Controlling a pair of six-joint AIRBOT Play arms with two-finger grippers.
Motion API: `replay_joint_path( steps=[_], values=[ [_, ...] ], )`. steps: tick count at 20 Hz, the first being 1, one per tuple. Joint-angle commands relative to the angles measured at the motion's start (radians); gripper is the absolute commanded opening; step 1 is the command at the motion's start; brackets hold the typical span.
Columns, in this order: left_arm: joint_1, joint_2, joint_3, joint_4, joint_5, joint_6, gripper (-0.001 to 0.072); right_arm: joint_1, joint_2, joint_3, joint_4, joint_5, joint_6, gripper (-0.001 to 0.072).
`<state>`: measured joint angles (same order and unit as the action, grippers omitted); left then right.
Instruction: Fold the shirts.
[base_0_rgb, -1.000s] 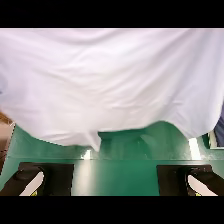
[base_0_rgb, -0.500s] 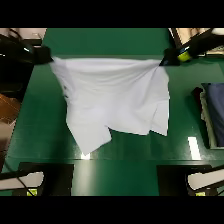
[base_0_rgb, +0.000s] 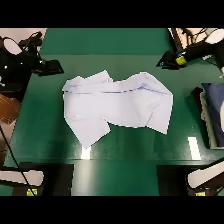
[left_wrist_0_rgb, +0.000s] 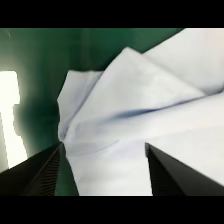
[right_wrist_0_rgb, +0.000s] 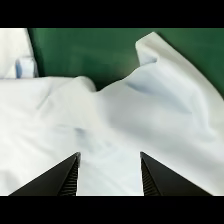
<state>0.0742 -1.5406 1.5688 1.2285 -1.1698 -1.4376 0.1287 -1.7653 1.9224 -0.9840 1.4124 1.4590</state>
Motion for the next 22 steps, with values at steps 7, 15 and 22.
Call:
replay_joint_path(
  steps=[7,15,22],
  values=[
    [0.022,0.369,-0.678,0.002,0.021,0.002,0.0612,-0.032,0.368,-0.445,0.044,-0.002,-0.067,0.0427],
    [0.019,0.404,-0.941,-0.219,0.277,0.048,0.0612,-0.025,0.488,-0.612,0.051,-0.051,-0.066,0.0427],
    [0.019,0.399,-0.930,-0.320,0.324,0.060,0.0028,-0.029,0.488,-0.612,0.046,-0.031,-0.066,0.0427]
  ],
)
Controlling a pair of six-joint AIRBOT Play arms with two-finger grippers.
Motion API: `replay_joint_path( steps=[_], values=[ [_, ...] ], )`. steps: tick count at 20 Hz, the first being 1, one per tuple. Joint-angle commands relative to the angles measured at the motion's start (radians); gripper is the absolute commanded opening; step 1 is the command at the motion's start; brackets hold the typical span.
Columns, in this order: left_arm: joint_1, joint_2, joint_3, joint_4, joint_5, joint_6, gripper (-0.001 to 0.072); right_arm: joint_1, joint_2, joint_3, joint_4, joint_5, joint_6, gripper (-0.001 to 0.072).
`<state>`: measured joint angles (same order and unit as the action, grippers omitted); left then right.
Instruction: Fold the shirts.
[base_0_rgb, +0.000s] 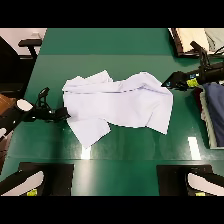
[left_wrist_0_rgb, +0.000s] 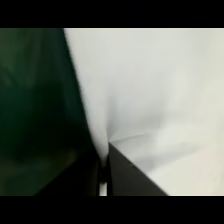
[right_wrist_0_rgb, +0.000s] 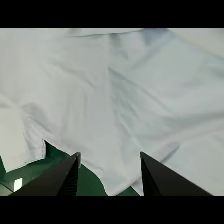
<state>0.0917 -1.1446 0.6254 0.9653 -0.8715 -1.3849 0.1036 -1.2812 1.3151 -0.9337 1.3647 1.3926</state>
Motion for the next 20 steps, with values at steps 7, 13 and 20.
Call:
replay_joint_path(
  steps=[7,13,20],
  values=[
    [0.001,0.060,0.187,-0.023,-0.088,0.058,0.0024,-0.165,0.118,-0.365,-0.089,0.034,0.010,0.0435],
    [0.001,0.066,0.197,-0.028,-0.098,0.058,0.0024,-0.318,0.172,-0.724,-0.073,-0.048,0.051,0.0492],
    [0.001,0.066,0.197,-0.031,-0.109,0.057,0.0024,-0.245,0.140,-0.810,0.036,-0.219,0.065,0.0428]
  ],
)
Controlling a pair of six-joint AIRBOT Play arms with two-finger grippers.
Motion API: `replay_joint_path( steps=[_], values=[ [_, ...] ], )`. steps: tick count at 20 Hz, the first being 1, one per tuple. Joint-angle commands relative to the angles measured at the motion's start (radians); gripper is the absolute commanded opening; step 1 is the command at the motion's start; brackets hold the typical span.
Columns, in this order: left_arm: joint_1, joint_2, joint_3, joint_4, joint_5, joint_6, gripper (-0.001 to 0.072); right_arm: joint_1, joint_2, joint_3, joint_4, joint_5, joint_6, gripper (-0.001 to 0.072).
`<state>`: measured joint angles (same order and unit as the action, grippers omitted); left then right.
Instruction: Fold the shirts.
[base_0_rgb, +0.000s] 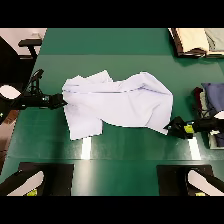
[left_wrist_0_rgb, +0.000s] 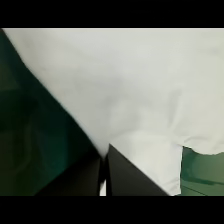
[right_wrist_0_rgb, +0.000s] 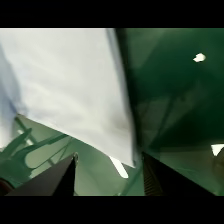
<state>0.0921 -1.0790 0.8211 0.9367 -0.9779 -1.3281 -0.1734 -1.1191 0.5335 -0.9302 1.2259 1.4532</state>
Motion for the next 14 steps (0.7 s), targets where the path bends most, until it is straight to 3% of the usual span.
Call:
replay_joint_path(
  steps=[1,3,4,9,14],
  values=[
    [0.001,0.001,0.002,-0.002,-0.003,0.000,0.0024,0.056,-0.043,-0.017,0.044,-0.084,0.004,0.0323],
    [0.001,0.002,0.002,-0.002,-0.019,0.001,0.0024,0.114,-0.085,0.024,0.043,-0.094,-0.003,0.0096],
    [0.001,0.011,0.002,-0.002,-0.034,0.000,0.0023,0.138,-0.092,0.050,0.042,-0.094,-0.019,0.0019],
    [0.004,0.197,0.127,0.045,-0.055,-0.011,0.0023,0.143,0.056,0.284,0.037,-0.069,-0.023,0.0018],
    [0.004,0.336,0.572,0.105,-0.097,-0.056,0.0023,0.012,0.286,0.699,0.037,-0.066,-0.052,0.0018]
  ],
)
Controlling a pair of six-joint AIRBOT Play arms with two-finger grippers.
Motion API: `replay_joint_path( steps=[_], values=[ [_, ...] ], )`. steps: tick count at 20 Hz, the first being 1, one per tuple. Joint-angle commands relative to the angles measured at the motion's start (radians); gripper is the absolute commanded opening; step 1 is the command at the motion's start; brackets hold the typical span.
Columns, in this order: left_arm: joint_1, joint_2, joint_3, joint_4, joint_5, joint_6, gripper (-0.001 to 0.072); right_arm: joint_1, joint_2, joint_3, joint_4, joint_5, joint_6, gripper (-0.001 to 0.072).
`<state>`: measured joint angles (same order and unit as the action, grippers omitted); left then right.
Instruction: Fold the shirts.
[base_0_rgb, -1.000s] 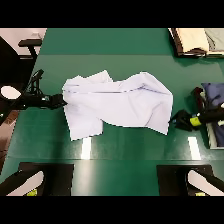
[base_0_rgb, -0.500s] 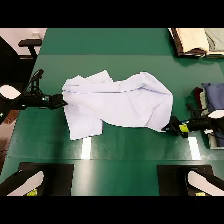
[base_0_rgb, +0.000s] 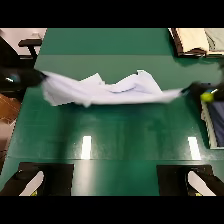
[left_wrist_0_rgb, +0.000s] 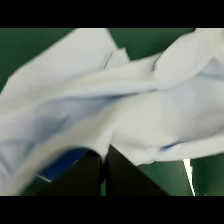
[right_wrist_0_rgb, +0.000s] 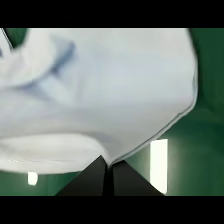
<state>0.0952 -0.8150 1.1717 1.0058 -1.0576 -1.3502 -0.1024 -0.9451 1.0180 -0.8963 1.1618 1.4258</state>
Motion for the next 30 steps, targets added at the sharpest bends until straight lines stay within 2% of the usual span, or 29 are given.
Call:
replay_joint_path(
  steps=[1,7,10,12,16,19,24,27,30],
  values=[
    [0.001,0.081,0.321,0.042,-0.018,-0.042,0.0023,-0.085,0.146,0.309,0.003,-0.003,-0.040,0.0018],
    [0.001,0.089,0.850,0.066,-0.037,-0.153,0.0022,-0.290,0.245,0.727,0.003,0.044,-0.059,0.0018],
    [0.001,0.089,0.993,0.075,-0.038,-0.196,0.0022,-0.373,0.237,0.855,0.002,0.100,-0.060,0.0017],
    [0.001,0.089,1.012,0.076,-0.057,-0.204,0.0022,-0.383,0.194,0.936,0.003,0.154,-0.059,0.0017],
    [0.001,0.074,0.838,0.110,-0.140,-0.249,0.0022,-0.342,0.060,1.017,0.006,0.265,-0.021,0.0017],
    [0.001,0.002,0.602,0.077,-0.198,-0.247,0.0022,-0.225,-0.061,0.925,-0.001,0.337,-0.009,0.0017],
    [-0.002,-0.242,0.286,0.047,-0.205,-0.212,0.0023,0.034,-0.313,0.655,-0.311,0.338,0.046,0.0017],
    [-0.002,-0.456,0.234,0.043,-0.140,-0.183,0.0023,0.071,-0.510,0.610,-0.318,0.291,0.051,0.0017],
    [-0.002,-0.628,0.235,-0.024,0.024,-0.134,0.0023,0.070,-0.680,0.697,-0.280,0.222,0.050,0.0017]
  ],
)
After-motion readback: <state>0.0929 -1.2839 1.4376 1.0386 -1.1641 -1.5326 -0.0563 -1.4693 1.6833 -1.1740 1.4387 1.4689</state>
